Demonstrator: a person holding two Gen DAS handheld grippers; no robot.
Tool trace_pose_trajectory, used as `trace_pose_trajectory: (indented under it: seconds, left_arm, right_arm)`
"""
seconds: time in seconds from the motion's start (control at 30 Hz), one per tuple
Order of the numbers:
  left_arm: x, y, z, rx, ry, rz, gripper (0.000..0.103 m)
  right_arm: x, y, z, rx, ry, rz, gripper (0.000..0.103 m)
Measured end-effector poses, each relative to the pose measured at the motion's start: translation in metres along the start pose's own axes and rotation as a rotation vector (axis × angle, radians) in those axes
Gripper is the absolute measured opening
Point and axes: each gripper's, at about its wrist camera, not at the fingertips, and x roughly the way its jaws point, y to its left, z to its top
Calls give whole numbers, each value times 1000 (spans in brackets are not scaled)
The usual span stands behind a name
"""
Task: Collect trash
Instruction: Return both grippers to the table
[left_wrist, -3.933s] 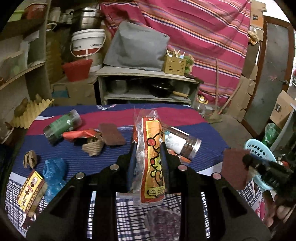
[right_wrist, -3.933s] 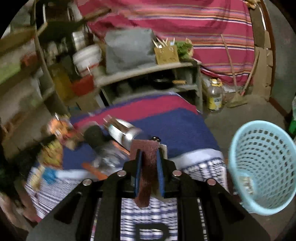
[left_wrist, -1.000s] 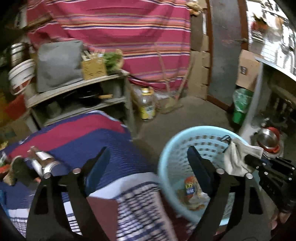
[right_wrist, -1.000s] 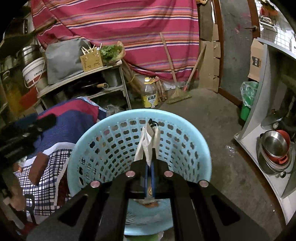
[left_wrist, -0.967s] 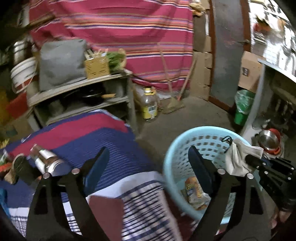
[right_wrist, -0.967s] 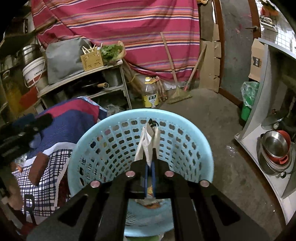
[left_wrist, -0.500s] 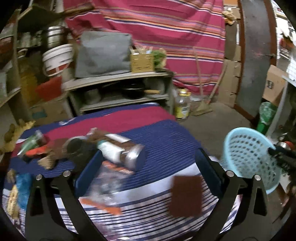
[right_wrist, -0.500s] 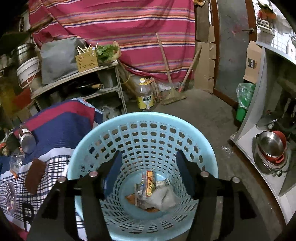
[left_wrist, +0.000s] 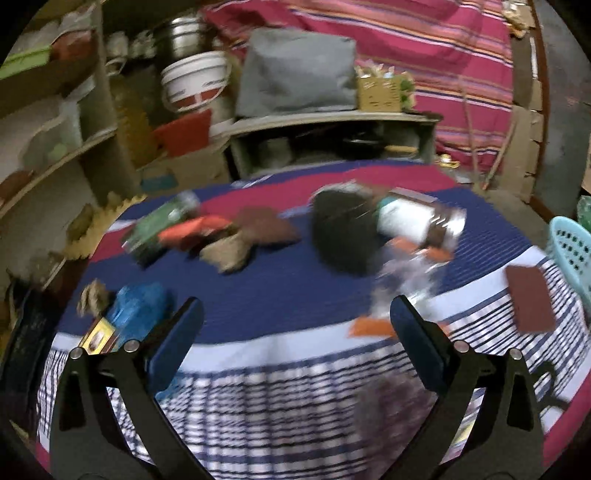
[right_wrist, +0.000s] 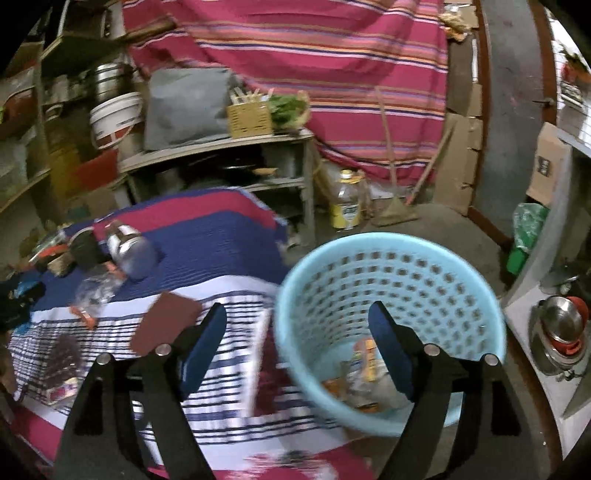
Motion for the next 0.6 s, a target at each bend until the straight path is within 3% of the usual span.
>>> trace_pose_trajectory:
  seconds: [0.13,0.37,0.6]
  left_arm:
    - [2,30,-13,-30,7,48,98]
    - [0,72,-26,-91,17,80,98]
    - [5,105,-41,-159,48,115,98]
  right_arm:
    - [9,37,-9,-23,14,24,86]
    - [35,88,-29,-66,70,29,86]
    - [56,116,-35,-86,114,21,87]
